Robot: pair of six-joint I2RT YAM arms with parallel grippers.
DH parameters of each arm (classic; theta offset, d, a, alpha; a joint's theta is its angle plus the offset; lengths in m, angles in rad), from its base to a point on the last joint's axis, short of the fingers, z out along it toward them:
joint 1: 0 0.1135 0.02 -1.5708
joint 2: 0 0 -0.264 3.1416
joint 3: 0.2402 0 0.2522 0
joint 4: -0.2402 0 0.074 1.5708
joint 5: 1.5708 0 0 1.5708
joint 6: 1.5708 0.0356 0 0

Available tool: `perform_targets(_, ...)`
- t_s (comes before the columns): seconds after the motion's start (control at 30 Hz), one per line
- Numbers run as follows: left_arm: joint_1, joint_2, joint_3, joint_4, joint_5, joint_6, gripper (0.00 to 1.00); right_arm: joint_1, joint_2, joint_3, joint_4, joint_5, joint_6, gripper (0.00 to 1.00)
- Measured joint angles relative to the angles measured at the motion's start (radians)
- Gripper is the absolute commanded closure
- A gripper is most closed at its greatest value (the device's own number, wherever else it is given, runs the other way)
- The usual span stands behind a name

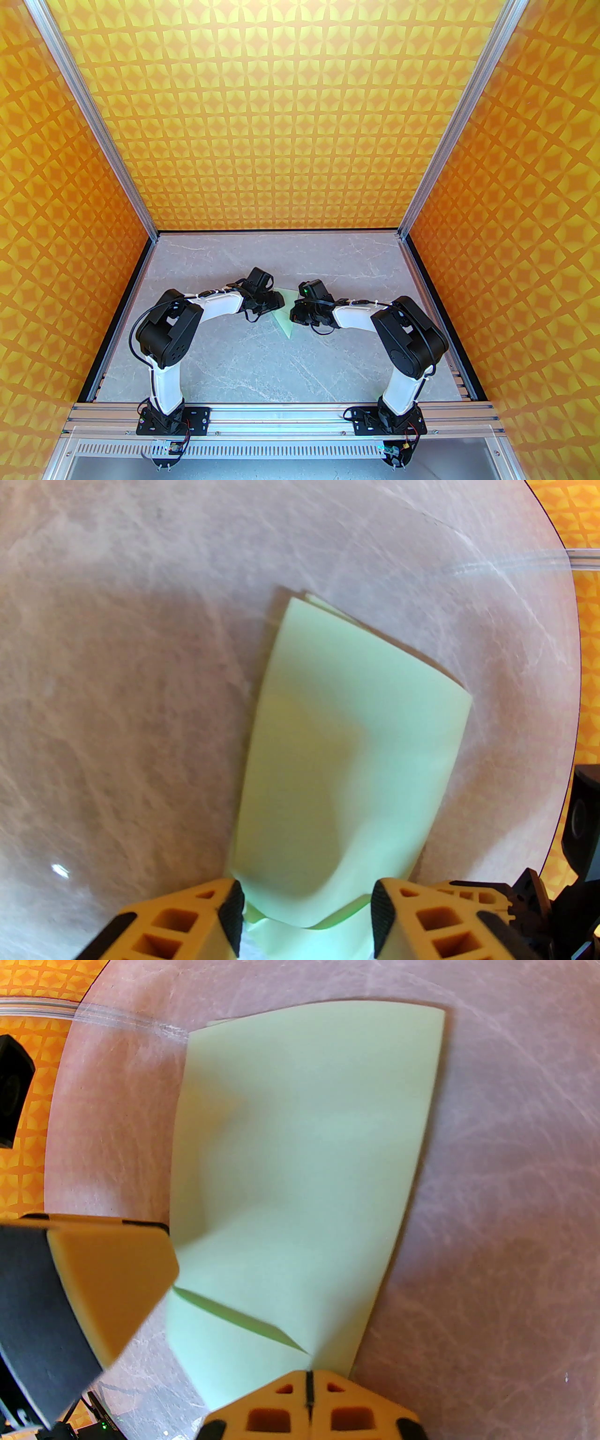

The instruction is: Fold a paper plane with a square sheet of paper (fold left side to right side)

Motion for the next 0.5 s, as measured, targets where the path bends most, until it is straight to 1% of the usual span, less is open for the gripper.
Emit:
perform_targets(0.23,-0.003,-0.057,-0.062,0.025,0.001,-0.008,0.52,0.0,0.0,0.0,0.0,0.0,0.0,0.99)
perform_targets(0.43,-0.005,-0.117,-0.133,0.122,0.038,-0.035,0.52,0.0,0.0,0.0,0.0,0.0,0.0,0.99)
perform_targets(0.5,-0.005,-0.119,-0.145,0.147,0.052,-0.042,0.55,0.0,0.0,0.0,0.0,0.0,0.0,0.98)
